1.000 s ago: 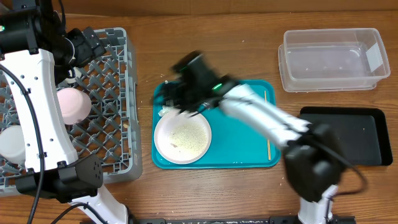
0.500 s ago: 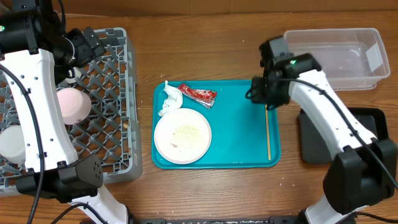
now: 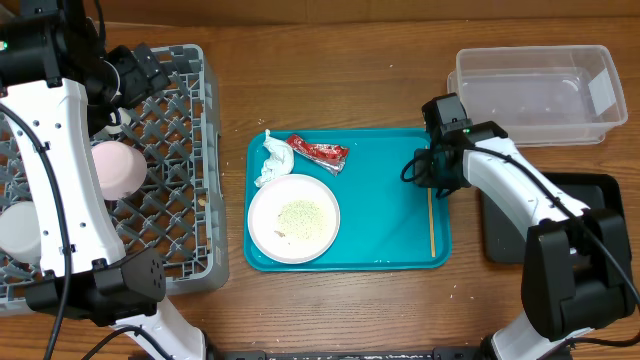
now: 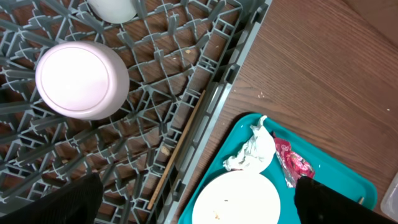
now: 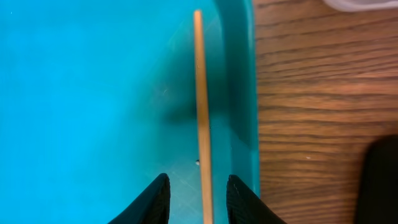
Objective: Sort waste into correct bins and load items into the dishwasher
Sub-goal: 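Carry the second chopstick left into the dish rack and release, then move the right gripper to the red wrapper and grasp it, then carry the red wrapper to the clear container and drop it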
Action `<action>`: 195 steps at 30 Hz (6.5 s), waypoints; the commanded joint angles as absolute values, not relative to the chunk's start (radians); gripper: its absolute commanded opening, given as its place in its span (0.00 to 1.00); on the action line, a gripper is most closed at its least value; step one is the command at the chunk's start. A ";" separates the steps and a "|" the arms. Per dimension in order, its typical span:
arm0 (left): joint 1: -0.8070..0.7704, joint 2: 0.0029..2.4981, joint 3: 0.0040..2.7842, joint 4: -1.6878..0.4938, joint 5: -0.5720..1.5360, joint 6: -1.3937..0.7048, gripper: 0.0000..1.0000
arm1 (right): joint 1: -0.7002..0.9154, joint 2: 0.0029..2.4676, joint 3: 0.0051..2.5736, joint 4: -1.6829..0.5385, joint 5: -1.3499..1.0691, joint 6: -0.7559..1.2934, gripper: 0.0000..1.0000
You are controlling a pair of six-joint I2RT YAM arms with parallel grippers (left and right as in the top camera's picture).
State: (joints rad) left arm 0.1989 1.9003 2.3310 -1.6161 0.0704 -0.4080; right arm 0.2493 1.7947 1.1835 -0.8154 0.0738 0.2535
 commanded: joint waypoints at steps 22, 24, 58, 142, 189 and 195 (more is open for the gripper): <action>0.202 1.897 2.340 -1.615 0.063 -0.389 1.00 | 0.247 1.795 1.050 -0.667 -0.035 0.270 0.04; 0.202 1.897 2.340 -1.615 0.063 -0.389 1.00 | 0.247 1.795 1.078 -0.691 -0.064 0.291 0.04; 0.202 1.897 2.340 -1.615 0.063 -0.389 1.00 | 0.908 2.088 1.409 0.321 -0.611 0.974 0.04; 0.202 1.897 2.340 -1.615 0.063 -0.389 1.00 | 0.575 2.252 1.810 -0.934 0.086 0.107 0.04; 0.202 1.897 2.340 -1.615 0.063 -0.389 1.00 | 0.605 2.109 1.891 -0.853 -0.133 0.369 1.00; 0.202 1.897 2.340 -1.615 0.063 -0.389 1.00 | 0.718 2.173 1.850 -0.754 0.024 0.512 0.98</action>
